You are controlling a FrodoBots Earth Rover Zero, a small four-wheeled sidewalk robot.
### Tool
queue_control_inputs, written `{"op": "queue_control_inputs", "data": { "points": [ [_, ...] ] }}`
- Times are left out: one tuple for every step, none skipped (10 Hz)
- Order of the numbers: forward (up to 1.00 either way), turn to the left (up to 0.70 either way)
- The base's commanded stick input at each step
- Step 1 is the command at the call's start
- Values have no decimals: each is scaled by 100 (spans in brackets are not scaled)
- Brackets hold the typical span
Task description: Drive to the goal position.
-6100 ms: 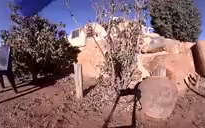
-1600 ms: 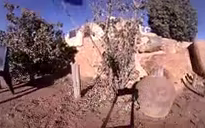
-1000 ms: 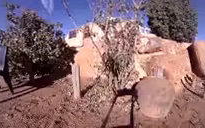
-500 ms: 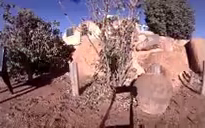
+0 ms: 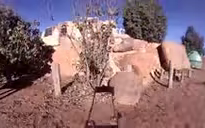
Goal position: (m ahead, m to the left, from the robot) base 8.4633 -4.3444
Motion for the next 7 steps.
{"op": "queue_control_inputs", "data": {
  "points": [
    [-50, 50],
    [-50, 50],
    [-50, 50],
    [-50, 50],
    [-50, 50],
    [-50, 50],
    [-50, 50]
  ]
}}
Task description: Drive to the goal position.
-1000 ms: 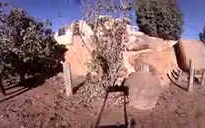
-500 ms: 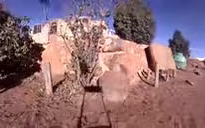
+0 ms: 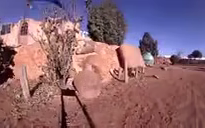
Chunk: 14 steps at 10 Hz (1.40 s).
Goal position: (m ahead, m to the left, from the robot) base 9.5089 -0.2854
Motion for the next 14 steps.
{"op": "queue_control_inputs", "data": {
  "points": [
    [-50, 50],
    [-50, 50],
    [-50, 50],
    [-46, 46],
    [-18, 18],
    [0, 0],
    [0, 0],
    [0, 0],
    [0, 0],
    [0, 0],
    [0, 0],
    [3, 0],
    [14, 0],
    [34, 0]
  ]
}}
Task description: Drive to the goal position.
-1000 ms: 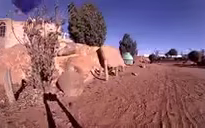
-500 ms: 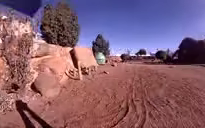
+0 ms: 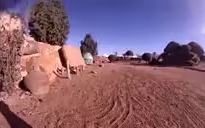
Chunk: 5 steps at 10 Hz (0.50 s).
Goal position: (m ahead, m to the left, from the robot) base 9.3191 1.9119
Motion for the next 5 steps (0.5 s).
{"op": "queue_control_inputs", "data": {
  "points": [
    [50, 0],
    [50, 0],
    [50, 0],
    [50, 0],
    [50, 0]
  ]
}}
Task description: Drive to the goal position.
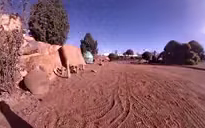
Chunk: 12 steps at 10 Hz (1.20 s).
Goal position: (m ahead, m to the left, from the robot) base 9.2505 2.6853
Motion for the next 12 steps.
{"op": "queue_control_inputs", "data": {
  "points": [
    [50, 0],
    [50, 0],
    [50, 0],
    [50, 0],
    [50, 0],
    [50, 0],
    [50, 0],
    [50, 0],
    [50, -17],
    [50, -50],
    [50, -50],
    [50, -22]
  ]
}}
